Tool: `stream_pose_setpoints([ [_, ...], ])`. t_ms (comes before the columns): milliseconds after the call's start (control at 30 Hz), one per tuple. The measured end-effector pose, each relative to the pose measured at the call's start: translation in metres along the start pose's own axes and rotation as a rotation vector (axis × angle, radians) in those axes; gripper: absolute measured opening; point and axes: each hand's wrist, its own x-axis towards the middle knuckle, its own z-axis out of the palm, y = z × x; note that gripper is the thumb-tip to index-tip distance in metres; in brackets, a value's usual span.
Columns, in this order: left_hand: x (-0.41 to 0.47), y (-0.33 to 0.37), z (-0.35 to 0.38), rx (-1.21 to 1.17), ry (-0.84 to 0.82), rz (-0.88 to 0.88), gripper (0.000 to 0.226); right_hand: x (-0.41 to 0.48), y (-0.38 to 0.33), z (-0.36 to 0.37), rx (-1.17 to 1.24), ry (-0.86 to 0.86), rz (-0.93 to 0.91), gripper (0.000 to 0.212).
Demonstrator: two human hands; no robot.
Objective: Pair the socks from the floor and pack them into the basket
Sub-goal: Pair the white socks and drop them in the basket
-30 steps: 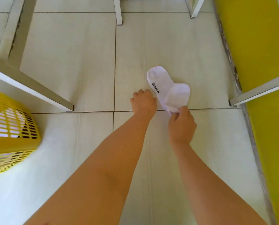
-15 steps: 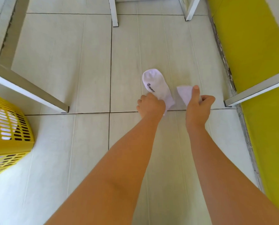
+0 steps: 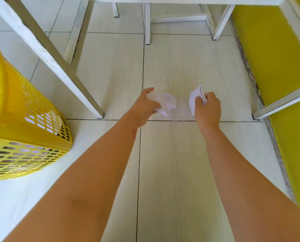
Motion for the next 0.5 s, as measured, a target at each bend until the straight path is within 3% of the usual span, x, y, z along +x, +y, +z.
stream_pose_setpoints([
  [267,-0.028,0.031,-0.020,0.232,0.224,0.116,0.048,-0.015,-0.044,0.000,0.070,-0.077,-0.092,0.016],
  [367,-0.037,0.035,-0.026,0.252,0.197,0.131,0.039,-0.023,-0.054,0.001,0.103,-0.086,-0.170,0.002],
  [500,-0.043,0.036,-0.032,0.127,0.100,0.107,0.033,-0.030,-0.066,0.003,0.087,-0.114,-0.206,0.013],
])
